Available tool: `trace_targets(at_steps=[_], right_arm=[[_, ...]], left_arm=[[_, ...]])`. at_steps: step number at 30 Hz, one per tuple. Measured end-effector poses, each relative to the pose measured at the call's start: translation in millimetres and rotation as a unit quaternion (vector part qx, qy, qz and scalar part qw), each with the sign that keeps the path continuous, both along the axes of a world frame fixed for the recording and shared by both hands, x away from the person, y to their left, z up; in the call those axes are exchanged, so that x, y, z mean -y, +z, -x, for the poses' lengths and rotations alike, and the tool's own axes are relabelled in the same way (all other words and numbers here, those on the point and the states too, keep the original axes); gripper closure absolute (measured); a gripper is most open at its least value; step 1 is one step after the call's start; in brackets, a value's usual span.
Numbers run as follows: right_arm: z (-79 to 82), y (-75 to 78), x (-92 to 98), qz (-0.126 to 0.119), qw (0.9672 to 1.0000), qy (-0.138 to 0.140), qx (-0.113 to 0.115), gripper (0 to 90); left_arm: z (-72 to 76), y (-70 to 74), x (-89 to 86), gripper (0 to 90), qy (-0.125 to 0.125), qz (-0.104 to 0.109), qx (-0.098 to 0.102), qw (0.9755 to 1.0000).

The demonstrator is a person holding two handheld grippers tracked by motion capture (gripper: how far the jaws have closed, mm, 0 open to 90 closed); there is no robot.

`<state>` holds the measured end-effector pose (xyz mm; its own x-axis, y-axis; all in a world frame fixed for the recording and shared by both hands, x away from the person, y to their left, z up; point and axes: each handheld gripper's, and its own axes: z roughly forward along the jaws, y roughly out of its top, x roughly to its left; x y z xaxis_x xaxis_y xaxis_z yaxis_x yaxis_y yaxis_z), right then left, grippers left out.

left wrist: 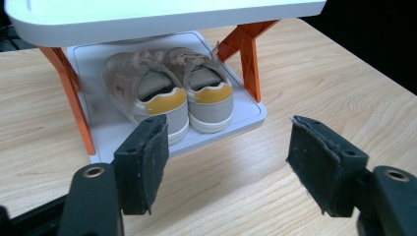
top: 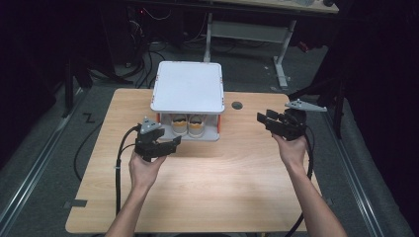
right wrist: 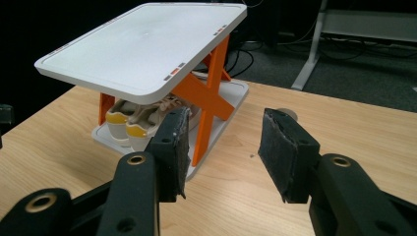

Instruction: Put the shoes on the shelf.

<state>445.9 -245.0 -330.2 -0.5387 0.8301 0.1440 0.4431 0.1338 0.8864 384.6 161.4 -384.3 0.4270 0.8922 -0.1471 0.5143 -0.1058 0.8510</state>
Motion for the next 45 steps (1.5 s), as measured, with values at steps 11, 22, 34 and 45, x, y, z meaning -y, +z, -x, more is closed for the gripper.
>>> trace_targets(at_steps=[11,22,34,45], right_arm=[[22.7,-16.3,32.0,-0.013,0.9999,-0.010,-0.001,53.2],[45.6,-45.5,61.6,-0.022,0.9992,-0.032,-0.011,50.6],[62.4,-83.3,81.7,-0.027,0.9975,-0.056,-0.034,49.7],[66.6,-119.3,87.0,-0.004,0.9952,-0.079,-0.058,49.4]], left_arm=[[8.2,0.3,-17.3,27.3,-0.004,0.007,-0.004,1.0000],[20.4,-10.9,-37.1,25.3,0.007,0.010,-0.009,0.9999],[28.8,-39.9,-53.8,25.1,0.028,0.005,-0.035,0.9990],[30.6,-74.3,-60.9,25.4,0.051,-0.015,-0.064,0.9965]])
